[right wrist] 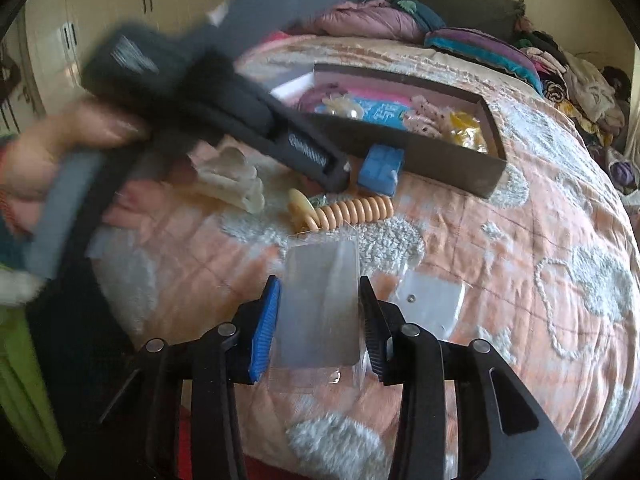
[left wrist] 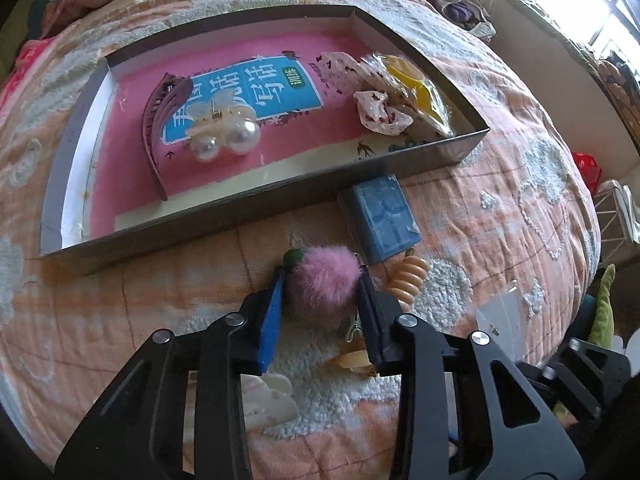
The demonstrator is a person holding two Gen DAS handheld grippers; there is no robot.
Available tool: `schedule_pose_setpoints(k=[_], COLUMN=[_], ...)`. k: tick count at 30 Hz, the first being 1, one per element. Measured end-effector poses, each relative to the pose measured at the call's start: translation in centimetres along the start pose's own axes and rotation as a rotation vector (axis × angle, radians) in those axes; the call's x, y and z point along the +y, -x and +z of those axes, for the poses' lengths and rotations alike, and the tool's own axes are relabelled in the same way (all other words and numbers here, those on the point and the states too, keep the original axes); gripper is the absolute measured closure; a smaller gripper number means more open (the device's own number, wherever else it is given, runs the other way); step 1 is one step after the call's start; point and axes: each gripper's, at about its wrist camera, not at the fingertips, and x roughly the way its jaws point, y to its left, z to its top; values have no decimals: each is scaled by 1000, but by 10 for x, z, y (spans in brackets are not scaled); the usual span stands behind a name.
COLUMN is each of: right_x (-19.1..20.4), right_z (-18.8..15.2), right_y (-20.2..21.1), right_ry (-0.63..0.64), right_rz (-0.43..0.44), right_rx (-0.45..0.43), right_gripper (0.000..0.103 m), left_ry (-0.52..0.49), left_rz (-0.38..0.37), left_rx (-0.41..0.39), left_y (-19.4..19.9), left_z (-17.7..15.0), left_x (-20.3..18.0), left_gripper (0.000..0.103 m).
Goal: Organize jewelry
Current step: 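Grasp the pink pompom with the left tool while the right tool grasps the clear plastic bag, then carry the pompom into the box with the left tool while the right tool drops the bag inside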
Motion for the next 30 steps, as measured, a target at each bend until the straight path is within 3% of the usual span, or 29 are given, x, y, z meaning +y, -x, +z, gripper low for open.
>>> schedule_pose_setpoints(k=[6, 16, 30], right_x=[-5, -10, 6], right_z=[1, 21, 95], right_y=[30, 72, 84], right_ry=[-43, -97, -51], right_rz=[-7, -4, 20], right_rx=[-45, -147, -254], right_gripper=[65, 65, 65], left_ry=[-5, 59, 143], left_rz=[19, 70, 176], left_rx=[-63, -236, -392], left_y=[13, 90, 163], left_z=[1, -6, -20], left_x=[-4, 19, 75], left_gripper=[81, 81, 81])
